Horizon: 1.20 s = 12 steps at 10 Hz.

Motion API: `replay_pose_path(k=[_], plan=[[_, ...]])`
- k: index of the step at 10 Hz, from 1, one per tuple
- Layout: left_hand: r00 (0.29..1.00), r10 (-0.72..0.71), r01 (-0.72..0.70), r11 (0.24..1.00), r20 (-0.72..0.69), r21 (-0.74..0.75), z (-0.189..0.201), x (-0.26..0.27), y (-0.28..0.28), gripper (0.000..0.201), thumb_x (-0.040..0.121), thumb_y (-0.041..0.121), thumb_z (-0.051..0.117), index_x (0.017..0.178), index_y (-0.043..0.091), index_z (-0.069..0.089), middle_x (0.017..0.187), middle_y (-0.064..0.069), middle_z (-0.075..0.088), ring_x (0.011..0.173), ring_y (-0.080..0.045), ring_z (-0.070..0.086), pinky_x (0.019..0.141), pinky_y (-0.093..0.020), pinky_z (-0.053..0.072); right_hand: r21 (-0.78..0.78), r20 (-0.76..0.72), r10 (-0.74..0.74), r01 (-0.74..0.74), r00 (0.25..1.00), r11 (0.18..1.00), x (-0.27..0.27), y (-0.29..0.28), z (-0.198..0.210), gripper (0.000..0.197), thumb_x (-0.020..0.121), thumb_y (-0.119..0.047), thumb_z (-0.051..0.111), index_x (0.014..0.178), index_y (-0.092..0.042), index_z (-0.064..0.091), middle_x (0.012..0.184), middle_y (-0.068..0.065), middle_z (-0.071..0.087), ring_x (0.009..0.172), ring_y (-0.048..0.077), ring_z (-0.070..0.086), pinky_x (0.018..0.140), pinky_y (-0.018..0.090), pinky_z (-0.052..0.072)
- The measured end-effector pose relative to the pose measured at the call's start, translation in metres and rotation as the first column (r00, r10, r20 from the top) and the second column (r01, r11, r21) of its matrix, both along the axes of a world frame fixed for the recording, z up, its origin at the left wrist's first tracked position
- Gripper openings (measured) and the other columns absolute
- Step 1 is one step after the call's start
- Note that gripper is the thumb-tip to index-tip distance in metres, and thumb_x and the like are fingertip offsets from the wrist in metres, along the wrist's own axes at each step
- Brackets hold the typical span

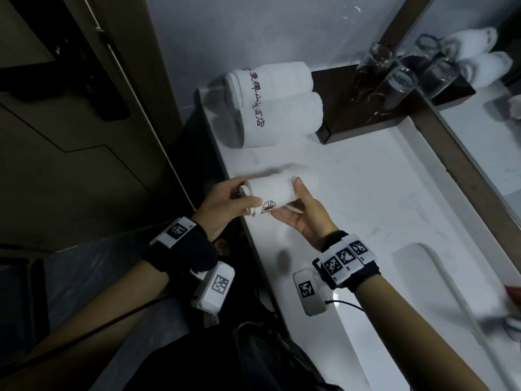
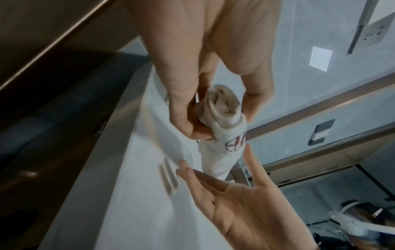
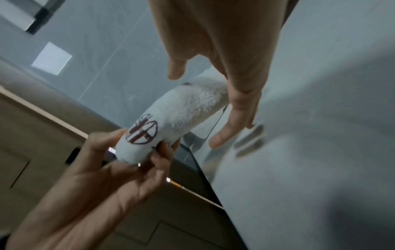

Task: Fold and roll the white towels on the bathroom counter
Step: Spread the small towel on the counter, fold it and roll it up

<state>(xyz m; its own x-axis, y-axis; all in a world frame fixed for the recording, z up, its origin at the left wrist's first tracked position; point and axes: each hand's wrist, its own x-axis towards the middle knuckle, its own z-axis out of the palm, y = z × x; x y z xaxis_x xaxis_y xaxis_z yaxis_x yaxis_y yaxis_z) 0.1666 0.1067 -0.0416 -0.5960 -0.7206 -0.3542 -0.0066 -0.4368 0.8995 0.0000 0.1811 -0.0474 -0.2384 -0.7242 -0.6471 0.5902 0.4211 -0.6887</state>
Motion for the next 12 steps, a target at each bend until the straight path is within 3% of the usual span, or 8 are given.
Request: replay_pose_path(k=[1,3,5,7,8,9,10,12], plan=[[0.999,0.027,-0.021,0.990,-0.042,0.136,-0.006,-0.007,-0.016,0.020,0.082,-0.004,0.056,0.100,0.001,0.063,0.099,-0.012,0.068,0.089,-0.019,0.067,0.081,-0.030,0.056,-0.040,0.103,-0.146,0.151,0.984,0.988,-0.011,-0.014,-0.001,0.018,0.089,-0.023,0.058,0.097,-0.007,0.062,0.098,0.013,0.063,0.087,0.027,0.068,0.080,0.039,0.059],[0.993,0.111,-0.093,0.943,-0.040,0.319,-0.013,-0.039,-0.048,0.013,0.088,0.004,0.054,0.093,-0.007,0.061,0.092,-0.017,0.066,0.082,-0.020,0.067,0.074,-0.027,0.060,0.039,-0.129,-0.289,0.296,0.949,0.954,-0.041,-0.056,-0.006,0.042,0.084,-0.017,0.067,0.117,0.002,0.050,0.102,0.015,0.063,0.083,0.024,0.067,0.064,0.033,0.059],[0.985,0.088,-0.127,0.951,0.146,0.281,-0.020,-0.067,-0.091,0.020,0.084,-0.001,0.060,0.102,-0.010,0.060,0.094,-0.019,0.062,0.078,-0.024,0.061,0.068,-0.022,0.058,0.144,-0.302,-0.404,0.460,0.864,0.876,-0.068,-0.116,-0.015,0.053,0.078,-0.018,0.074,0.118,0.000,0.043,0.115,0.018,0.055,0.098,0.033,0.061,0.050,0.030,0.056],[0.951,0.039,-0.125,0.956,0.308,0.265,-0.030,-0.081,-0.112,0.008,0.084,-0.001,0.060,0.076,0.000,0.062,0.070,-0.014,0.058,0.048,-0.013,0.060,0.050,-0.017,0.055,0.129,-0.241,-0.300,0.337,0.923,0.932,-0.089,-0.118,-0.033,0.051,0.077,-0.017,0.074,0.118,-0.004,0.045,0.119,0.017,0.059,0.102,0.028,0.062,0.066,0.034,0.058],[0.947,0.057,-0.147,0.952,0.316,0.268,-0.033,-0.085,-0.118,0.007,0.083,-0.001,0.061,0.087,-0.006,0.063,0.074,-0.017,0.063,0.046,-0.013,0.064,0.051,-0.020,0.057,0.221,-0.382,-0.182,0.280,0.906,0.934,-0.099,-0.122,-0.038,0.068,0.070,-0.027,0.080,0.121,-0.002,0.044,0.121,0.013,0.059,0.108,0.028,0.058,0.088,0.043,0.052],[0.950,0.063,-0.157,0.944,0.307,0.289,-0.036,-0.085,-0.127,0.004,0.081,0.001,0.066,0.084,0.000,0.066,0.062,-0.007,0.070,0.048,-0.016,0.066,0.048,-0.022,0.056,0.362,-0.636,0.008,0.289,0.772,0.886,-0.099,-0.138,-0.035,0.067,0.065,-0.042,0.081,0.104,-0.006,0.040,0.103,0.005,0.053,0.098,0.025,0.051,0.084,0.035,0.043],[0.948,0.038,-0.133,0.949,0.317,0.286,-0.036,-0.083,-0.132,0.007,0.078,0.003,0.069,0.072,0.005,0.067,0.051,0.000,0.069,0.045,-0.013,0.064,0.045,-0.020,0.054,0.407,-0.669,0.096,0.255,0.737,0.877,-0.096,-0.140,-0.030,0.074,0.065,-0.052,0.077,0.109,-0.005,0.040,0.105,0.011,0.054,0.104,0.032,0.052,0.088,0.040,0.045],[0.929,-0.123,0.038,0.969,0.348,0.242,-0.038,-0.074,-0.134,0.007,0.083,0.008,0.064,0.077,0.009,0.064,0.060,0.003,0.068,0.053,-0.008,0.061,0.052,-0.019,0.050,0.370,-0.564,-0.011,0.264,0.826,0.890,-0.093,-0.132,-0.025,0.071,0.069,-0.050,0.075,0.112,-0.002,0.045,0.113,0.014,0.058,0.108,0.033,0.056,0.096,0.045,0.046]])
